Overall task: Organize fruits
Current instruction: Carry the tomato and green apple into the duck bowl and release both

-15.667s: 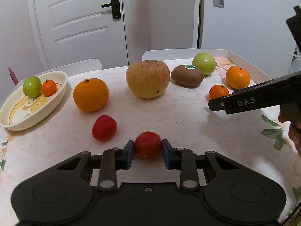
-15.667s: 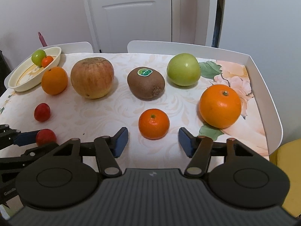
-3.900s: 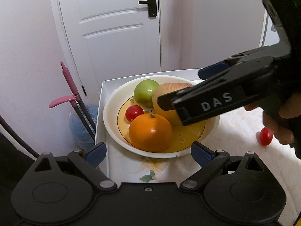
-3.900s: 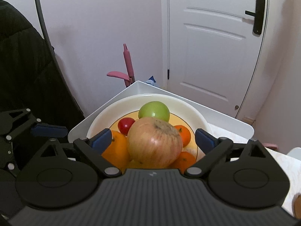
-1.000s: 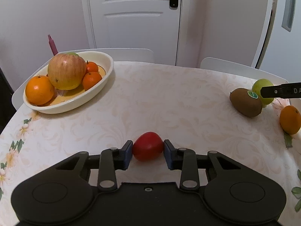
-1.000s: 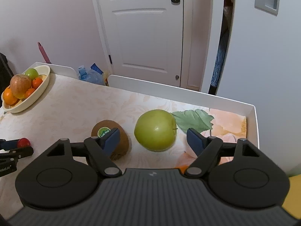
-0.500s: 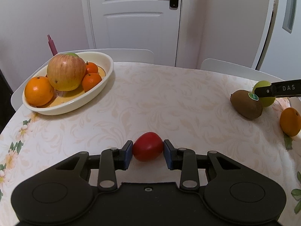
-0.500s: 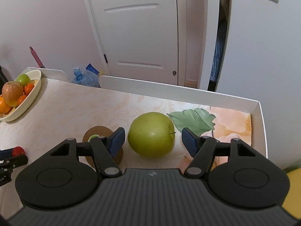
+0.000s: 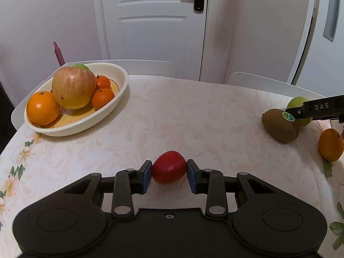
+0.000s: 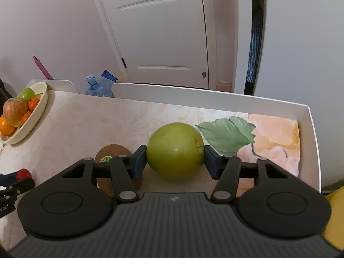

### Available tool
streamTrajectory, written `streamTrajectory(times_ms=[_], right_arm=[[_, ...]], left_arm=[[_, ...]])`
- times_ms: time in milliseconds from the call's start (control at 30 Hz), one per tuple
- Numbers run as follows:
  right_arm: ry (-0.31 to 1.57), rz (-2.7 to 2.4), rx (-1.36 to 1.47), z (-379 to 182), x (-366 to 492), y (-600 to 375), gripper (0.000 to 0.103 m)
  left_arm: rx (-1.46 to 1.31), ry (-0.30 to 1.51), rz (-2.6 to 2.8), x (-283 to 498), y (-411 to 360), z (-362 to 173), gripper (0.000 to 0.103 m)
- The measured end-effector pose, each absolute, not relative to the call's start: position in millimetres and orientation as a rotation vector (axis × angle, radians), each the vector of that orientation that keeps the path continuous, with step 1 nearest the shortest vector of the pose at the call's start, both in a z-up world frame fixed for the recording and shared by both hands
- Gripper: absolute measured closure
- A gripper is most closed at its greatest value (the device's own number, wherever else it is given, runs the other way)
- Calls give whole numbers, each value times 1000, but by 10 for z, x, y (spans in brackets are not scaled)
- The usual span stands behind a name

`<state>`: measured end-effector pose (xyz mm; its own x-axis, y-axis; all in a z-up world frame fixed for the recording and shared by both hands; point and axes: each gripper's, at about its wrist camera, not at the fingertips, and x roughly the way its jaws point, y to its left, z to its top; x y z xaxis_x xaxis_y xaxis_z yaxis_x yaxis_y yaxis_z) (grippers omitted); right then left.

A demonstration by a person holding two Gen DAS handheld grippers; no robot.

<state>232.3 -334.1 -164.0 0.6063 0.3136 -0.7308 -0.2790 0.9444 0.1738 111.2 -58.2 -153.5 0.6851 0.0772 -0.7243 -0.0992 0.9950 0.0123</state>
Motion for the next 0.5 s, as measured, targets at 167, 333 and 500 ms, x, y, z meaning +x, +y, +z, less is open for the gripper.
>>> streamTrajectory(times_ms=[167,333,500], right_arm=[[833,344,29,-1572,2285,-3324,32],[797,352,6,-1412,2193,-3273,32],[768,378,2,-1193,2099,-3166,32]], left_arm=[[-32,794,100,1109,-571,-1475,64],[-40,771,105,1100,-542,-1356,65],[-49,739,111,1061,-478,-1176,64]])
